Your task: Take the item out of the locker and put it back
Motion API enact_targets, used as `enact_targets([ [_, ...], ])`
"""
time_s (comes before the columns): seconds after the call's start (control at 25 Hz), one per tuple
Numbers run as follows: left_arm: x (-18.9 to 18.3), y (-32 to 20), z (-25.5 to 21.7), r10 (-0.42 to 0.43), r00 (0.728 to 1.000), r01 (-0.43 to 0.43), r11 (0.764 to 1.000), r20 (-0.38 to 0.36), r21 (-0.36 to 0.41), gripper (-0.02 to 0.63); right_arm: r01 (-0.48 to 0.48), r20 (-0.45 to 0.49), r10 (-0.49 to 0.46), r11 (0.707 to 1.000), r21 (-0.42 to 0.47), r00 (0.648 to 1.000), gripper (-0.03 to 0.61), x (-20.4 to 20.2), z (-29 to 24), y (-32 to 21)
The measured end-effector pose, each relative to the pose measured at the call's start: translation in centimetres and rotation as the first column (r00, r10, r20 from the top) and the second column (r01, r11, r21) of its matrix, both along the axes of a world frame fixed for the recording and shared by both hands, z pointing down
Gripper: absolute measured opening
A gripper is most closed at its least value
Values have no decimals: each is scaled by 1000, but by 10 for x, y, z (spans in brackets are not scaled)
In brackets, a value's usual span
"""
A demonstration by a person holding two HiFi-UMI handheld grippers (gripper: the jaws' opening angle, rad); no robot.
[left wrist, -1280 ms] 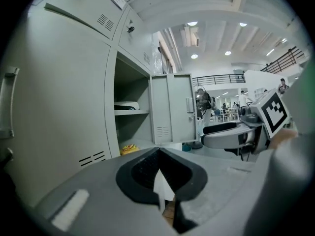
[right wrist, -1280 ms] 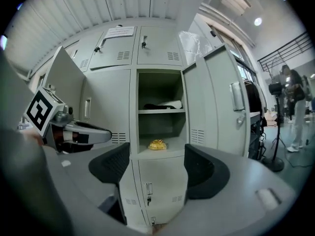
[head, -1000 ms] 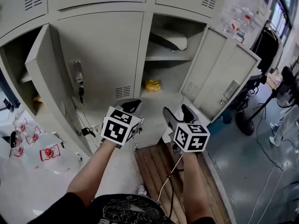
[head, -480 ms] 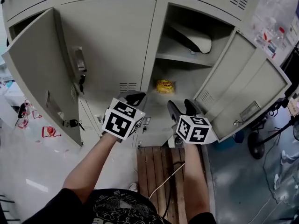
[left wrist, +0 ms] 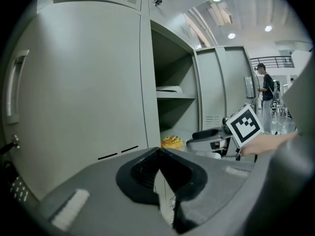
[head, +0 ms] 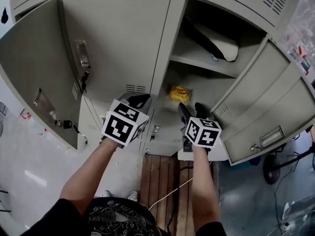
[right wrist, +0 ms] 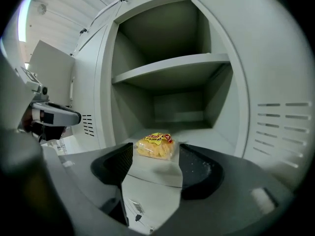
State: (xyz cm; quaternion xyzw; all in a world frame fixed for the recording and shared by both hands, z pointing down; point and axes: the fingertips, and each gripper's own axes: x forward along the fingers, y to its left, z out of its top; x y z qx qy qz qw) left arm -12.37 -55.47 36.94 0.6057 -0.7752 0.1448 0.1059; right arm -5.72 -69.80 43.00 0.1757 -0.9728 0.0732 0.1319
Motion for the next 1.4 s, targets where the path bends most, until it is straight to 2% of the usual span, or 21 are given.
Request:
enact_targets([
  [0.24,-3,1,4,-29,1000,29,1000,10,-7,0,19,-16,-19,1000,-12,1000,299,-10,12,-12],
  [0.76,-15,19,13,-100,995,101,994,28,-36,0,12,11,-11,999,-40,1000,187,-23,19,-21],
  [1.36,-15,33,20,-120,993,120,992,10,-49,0,-20,20,21,999,-43,1000,110,-20,19,-25],
  [1.4,-16,34,21,-121,993,121,991,11,-50,0,-32,18,32,999,-34,999,63,-19,18,-26],
])
